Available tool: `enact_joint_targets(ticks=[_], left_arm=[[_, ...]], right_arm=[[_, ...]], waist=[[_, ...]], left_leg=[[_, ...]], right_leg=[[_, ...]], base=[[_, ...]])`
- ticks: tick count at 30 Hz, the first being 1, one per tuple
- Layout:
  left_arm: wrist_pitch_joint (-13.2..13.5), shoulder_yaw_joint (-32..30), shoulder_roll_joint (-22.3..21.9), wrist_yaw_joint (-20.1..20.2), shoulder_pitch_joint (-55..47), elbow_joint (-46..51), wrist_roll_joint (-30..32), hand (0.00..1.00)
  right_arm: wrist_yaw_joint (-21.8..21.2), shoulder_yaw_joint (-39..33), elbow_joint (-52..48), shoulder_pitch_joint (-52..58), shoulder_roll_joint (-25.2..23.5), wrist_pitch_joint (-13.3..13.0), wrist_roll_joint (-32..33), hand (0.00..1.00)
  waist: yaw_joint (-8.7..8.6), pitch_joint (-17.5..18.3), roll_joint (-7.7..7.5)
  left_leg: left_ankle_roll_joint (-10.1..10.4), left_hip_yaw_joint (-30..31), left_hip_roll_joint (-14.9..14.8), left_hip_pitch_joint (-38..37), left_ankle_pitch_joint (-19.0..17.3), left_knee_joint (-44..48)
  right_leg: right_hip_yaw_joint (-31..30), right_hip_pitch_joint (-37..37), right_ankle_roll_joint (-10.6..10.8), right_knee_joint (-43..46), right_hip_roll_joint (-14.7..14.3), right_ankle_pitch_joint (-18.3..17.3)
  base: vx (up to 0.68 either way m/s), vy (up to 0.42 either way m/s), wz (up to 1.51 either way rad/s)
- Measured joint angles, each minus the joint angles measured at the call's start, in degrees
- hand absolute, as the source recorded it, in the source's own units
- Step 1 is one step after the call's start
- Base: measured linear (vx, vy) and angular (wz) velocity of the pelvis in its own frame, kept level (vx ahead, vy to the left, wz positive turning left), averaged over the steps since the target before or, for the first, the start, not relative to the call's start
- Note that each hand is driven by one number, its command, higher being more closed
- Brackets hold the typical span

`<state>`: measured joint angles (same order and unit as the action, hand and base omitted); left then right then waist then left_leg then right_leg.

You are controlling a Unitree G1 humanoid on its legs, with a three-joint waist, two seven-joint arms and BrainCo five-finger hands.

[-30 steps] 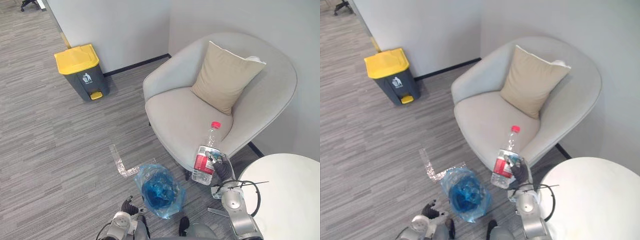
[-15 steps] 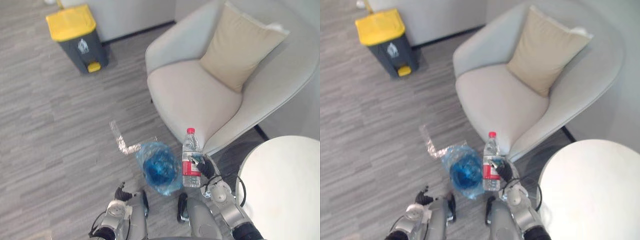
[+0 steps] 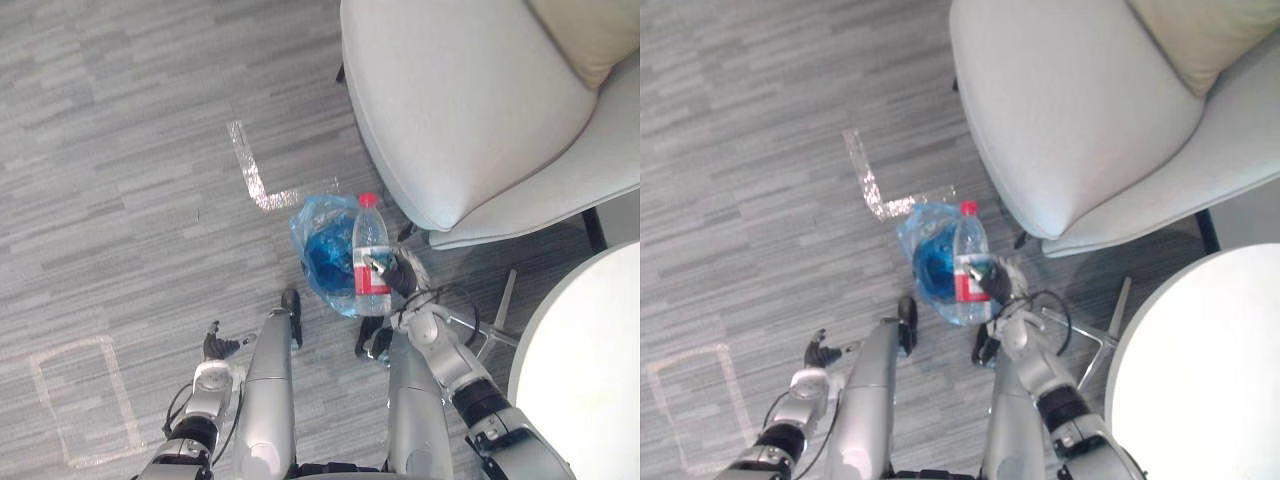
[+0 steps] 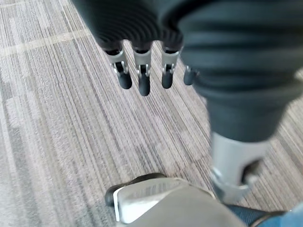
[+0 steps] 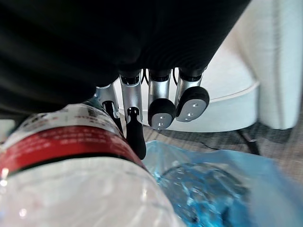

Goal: Gather rubbish on tea table into small bin, then transfer packed bag to large trash can.

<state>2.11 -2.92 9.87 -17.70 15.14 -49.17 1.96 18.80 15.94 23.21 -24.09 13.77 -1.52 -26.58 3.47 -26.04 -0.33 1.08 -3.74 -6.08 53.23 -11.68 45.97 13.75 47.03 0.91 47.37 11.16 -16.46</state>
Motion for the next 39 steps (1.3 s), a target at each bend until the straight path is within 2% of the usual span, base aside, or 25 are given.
enact_joint_targets(ticks=[3,8,12,14,21,22,28,39], left_arm=[[0.24,-0.17,-0.09,-0.48,3.22,1.81,-0.19,0.0],[0.33,-0.15,-0.64,-0.99,5.96,3.55,-1.24,0.0],[1.34,-0.07,-1.15,-0.91,6.17,3.76,-1.68,0.0],[1.68,-0.04,-1.57,-0.86,6.4,3.7,-2.06,0.0],[2.35,0.39,-1.98,-0.86,6.79,2.33,-2.09,0.0],[2.37,0.39,-1.98,-0.87,6.79,2.31,-2.09,0.0],[2.45,0.36,-2.01,-0.92,7.25,1.2,-2.08,0.0],[2.14,-0.72,-2.07,-1.14,7.27,1.19,-2.05,0.0]], right_arm=[[0.64,-0.04,0.05,-4.21,0.7,0.73,-0.11,1.0],[2.11,-0.26,1.66,-10.04,2.51,1.83,-0.5,1.0],[2.37,-3.02,14.58,-17.31,2.82,2.66,-0.37,1.0],[2.51,-4.18,15.78,-18.05,3.89,2.93,-0.36,1.0],[2.52,-4.57,20.54,-20.07,5.43,3.22,-0.35,1.0],[2.53,-4.57,20.55,-20.08,5.43,3.22,-0.35,0.0],[3.11,-4.57,20.56,-19.53,5.09,3.16,-0.36,0.0],[4.65,-4.5,18.39,-15.73,0.79,3.01,-1.08,0.0]], waist=[[0.22,-0.85,-0.14],[1.5,-2.67,-0.23],[2.01,-2.67,-0.21],[2.69,-2.66,-0.21],[3.03,-2.64,-0.16],[3.03,-2.64,-0.16],[3.02,-2.46,0.06],[3.16,-2.14,-0.02]], left_leg=[[-0.42,1.17,0.99,5.63,0.44,1.79],[-0.65,1.46,2.05,9.97,0.96,2.37],[-0.63,2.22,2.76,11.46,1.69,2.07],[-0.57,2.32,2.95,12.12,1.9,1.96],[-0.38,2.73,3.66,12.4,2.8,0.81],[-0.37,2.73,3.66,12.39,2.84,0.76],[-0.39,2.66,3.58,12.28,2.91,0.67],[-0.37,1.86,2.32,11.13,2.91,1.15]], right_leg=[[0.42,4.91,0.13,2.42,0.87,-0.4],[0.45,9.33,0.14,4.23,1.98,-0.87],[1.07,10.39,0.16,4.31,2.45,-0.9],[1.14,11.05,0.15,4.42,2.64,-0.92],[1.46,11.37,0.04,4.47,3.19,-1.01],[1.47,11.37,0.04,4.46,3.19,-1.01],[1.37,11.4,-0.04,4.45,3.1,-0.97],[0.19,11.14,-0.64,4.48,1.78,-0.6]], base=[[-0.02,0.015,0.19],[-0.02,-0.018,0.12],[0.0,-0.031,0.11],[-0.01,-0.028,0.1],[-0.02,-0.025,0.07],[-0.04,-0.037,0.02],[-0.01,-0.011,0.0],[-0.03,-0.038,-0.07]])
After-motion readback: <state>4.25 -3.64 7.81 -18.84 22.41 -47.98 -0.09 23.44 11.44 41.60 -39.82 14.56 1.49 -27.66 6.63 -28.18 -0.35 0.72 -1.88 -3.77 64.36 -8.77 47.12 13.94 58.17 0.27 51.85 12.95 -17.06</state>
